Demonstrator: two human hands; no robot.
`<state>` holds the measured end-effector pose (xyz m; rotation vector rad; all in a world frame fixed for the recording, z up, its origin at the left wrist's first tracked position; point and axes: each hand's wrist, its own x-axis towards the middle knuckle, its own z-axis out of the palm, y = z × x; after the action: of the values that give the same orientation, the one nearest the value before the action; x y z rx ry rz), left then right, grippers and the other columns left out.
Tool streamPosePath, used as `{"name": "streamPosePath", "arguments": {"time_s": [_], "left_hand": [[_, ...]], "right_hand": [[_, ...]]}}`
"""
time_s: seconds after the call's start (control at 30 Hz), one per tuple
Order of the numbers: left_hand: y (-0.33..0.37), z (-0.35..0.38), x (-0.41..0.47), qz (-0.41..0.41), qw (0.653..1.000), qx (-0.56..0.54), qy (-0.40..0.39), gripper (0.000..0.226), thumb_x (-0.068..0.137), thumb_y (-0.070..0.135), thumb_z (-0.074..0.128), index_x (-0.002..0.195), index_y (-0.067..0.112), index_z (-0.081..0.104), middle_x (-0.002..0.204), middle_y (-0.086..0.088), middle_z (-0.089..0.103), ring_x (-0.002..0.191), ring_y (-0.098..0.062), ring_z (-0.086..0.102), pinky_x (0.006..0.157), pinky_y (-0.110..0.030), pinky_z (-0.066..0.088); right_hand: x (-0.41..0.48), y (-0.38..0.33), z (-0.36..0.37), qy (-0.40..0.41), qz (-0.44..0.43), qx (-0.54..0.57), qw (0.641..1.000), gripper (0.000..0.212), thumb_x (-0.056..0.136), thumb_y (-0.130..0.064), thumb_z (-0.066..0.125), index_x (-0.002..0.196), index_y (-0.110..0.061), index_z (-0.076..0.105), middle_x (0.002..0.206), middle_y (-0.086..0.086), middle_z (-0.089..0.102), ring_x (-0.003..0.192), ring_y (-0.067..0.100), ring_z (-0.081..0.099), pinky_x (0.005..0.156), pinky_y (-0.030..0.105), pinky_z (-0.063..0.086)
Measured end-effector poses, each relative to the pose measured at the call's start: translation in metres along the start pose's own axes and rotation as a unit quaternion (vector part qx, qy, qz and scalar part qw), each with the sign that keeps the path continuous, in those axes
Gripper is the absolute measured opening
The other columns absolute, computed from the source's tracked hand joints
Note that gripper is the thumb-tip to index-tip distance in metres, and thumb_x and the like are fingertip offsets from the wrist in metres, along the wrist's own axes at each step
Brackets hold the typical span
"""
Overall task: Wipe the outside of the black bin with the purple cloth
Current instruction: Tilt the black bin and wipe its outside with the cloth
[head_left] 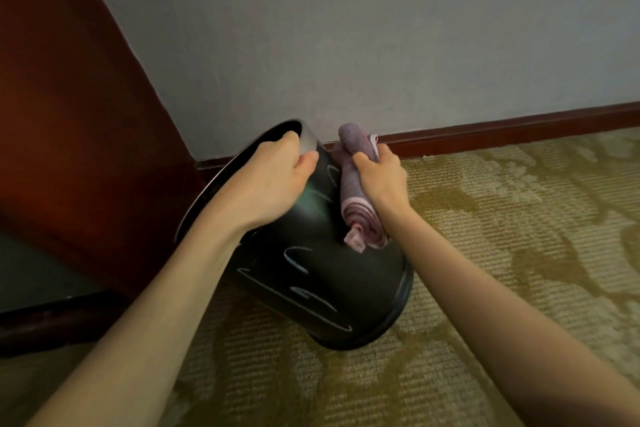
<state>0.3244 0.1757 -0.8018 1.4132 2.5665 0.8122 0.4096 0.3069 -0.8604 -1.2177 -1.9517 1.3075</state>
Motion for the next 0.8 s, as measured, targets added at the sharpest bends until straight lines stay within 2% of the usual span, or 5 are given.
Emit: {"name": "streamPosePath", "arguments": {"time_s": [0.13, 0.4, 0.57, 0.73, 0.8], "left_hand": [[-0.006, -0.004, -0.003, -0.013, 1.0, -0.01, 0.011, 0.037, 0.096, 0.033, 0.042, 0.066, 0.015, 0.031, 0.063, -0.002, 0.039, 0.056, -0.02, 0.04, 0.047, -0.034, 0.024], [-0.012, -0.004, 0.007, -0.055, 0.998, 0.027, 0.014, 0.035, 0.097, 0.033, 0.038, 0.067, 0.015, 0.032, 0.068, -0.006, 0.044, 0.057, -0.02, 0.043, 0.046, -0.033, 0.022], [-0.01, -0.004, 0.018, -0.058, 0.998, 0.031, 0.008, 0.033, 0.096, 0.031, 0.038, 0.067, 0.015, 0.033, 0.066, -0.004, 0.042, 0.058, -0.018, 0.04, 0.048, -0.036, 0.02], [-0.011, -0.008, 0.016, -0.055, 0.997, 0.041, 0.019, 0.03, 0.096, 0.028, 0.039, 0.072, 0.01, 0.038, 0.092, -0.029, 0.057, 0.09, -0.04, 0.051, 0.063, -0.037, 0.026], [-0.014, -0.01, 0.012, -0.056, 0.997, 0.041, 0.02, 0.03, 0.096, 0.028, 0.038, 0.071, 0.012, 0.037, 0.095, -0.03, 0.057, 0.094, -0.041, 0.051, 0.065, -0.036, 0.027]], "right_hand": [[0.011, -0.001, 0.007, -0.018, 0.032, -0.009, 0.999, 0.041, 0.086, -0.034, 0.05, 0.12, -0.012, 0.056, 0.117, 0.016, 0.061, 0.107, 0.035, 0.055, 0.083, 0.036, 0.039], [-0.023, -0.002, 0.018, 0.091, -0.033, -0.039, 0.995, 0.03, 0.087, -0.031, 0.043, 0.112, -0.015, 0.046, 0.112, 0.015, 0.056, 0.095, 0.038, 0.055, 0.074, 0.04, 0.038], [-0.074, 0.003, 0.028, 0.167, -0.12, -0.009, 0.979, 0.053, 0.082, -0.025, 0.044, 0.135, -0.017, 0.035, 0.115, 0.012, 0.045, 0.098, 0.033, 0.05, 0.076, 0.039, 0.04], [-0.12, 0.003, 0.044, 0.159, -0.158, 0.001, 0.975, 0.066, 0.075, -0.027, 0.039, 0.137, -0.007, 0.037, 0.112, 0.015, 0.044, 0.099, 0.033, 0.047, 0.084, 0.044, 0.043], [-0.123, 0.0, 0.046, 0.153, -0.163, -0.003, 0.975, 0.065, 0.074, -0.026, 0.04, 0.137, -0.007, 0.037, 0.112, 0.015, 0.045, 0.099, 0.033, 0.047, 0.085, 0.046, 0.044]]}}
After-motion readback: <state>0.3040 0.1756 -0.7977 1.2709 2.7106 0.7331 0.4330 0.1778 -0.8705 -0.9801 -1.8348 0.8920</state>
